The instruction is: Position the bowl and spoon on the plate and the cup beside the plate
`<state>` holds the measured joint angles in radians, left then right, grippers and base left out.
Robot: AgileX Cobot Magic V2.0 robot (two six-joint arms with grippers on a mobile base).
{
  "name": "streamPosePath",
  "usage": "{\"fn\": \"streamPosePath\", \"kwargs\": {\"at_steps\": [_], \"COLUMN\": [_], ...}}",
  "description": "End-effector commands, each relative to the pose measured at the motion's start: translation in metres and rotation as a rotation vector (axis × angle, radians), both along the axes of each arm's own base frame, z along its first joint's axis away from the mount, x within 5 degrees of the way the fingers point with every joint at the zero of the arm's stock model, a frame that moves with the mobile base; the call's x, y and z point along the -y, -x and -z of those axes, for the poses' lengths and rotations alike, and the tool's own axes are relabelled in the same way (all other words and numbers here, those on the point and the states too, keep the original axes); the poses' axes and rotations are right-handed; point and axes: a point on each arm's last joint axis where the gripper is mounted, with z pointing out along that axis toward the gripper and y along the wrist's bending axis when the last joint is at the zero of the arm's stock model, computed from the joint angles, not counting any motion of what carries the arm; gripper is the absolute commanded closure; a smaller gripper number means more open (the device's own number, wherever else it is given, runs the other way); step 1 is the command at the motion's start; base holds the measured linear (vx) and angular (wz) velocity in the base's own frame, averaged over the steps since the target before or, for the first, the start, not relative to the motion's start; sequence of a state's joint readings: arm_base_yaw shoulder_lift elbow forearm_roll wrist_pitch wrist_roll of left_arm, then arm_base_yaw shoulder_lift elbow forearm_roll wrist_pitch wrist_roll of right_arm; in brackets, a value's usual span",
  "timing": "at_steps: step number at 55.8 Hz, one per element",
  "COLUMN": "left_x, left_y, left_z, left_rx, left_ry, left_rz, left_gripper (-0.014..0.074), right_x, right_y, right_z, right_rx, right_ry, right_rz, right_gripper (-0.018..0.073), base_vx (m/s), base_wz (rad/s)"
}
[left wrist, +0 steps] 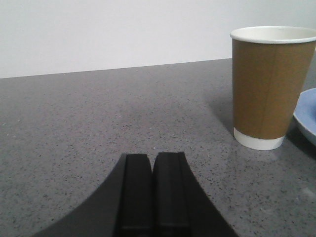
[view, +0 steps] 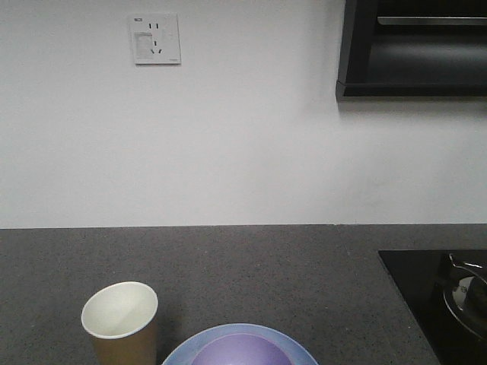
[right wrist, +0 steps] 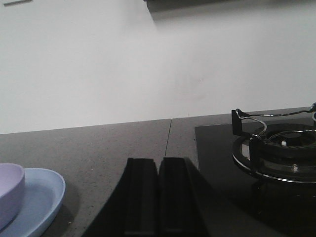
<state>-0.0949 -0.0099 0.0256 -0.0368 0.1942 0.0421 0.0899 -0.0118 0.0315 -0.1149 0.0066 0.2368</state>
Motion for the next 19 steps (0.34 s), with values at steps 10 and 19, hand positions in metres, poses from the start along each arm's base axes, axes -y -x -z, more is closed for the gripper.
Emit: {"fn": "streamPosePath", "kwargs": {"at_steps": [10, 19], "left_x": [-0.0002, -0.0002], "left_y": [0.001, 0.001], "left_z": [-0.0162, -0.0162], "left_rx": [0.11, 0.11], "left_ry": [0.019, 0.019], "left_rz": [-0.001, -0.001], "left_gripper": [0.0603, 0.0603], "right_x": [-0.0005, -0.0005], "right_y": [0.001, 0.001], "right_z": [-0.0071, -0.0071], "right_rx": [0.088, 0.088], "right_ry": [0.005, 0.005], "right_rz": [-0.003, -0.003], "right_gripper": [0.0568, 0.0568], "base_vx": [0.0, 0.0], "base_wz": [0.0, 0.0]}}
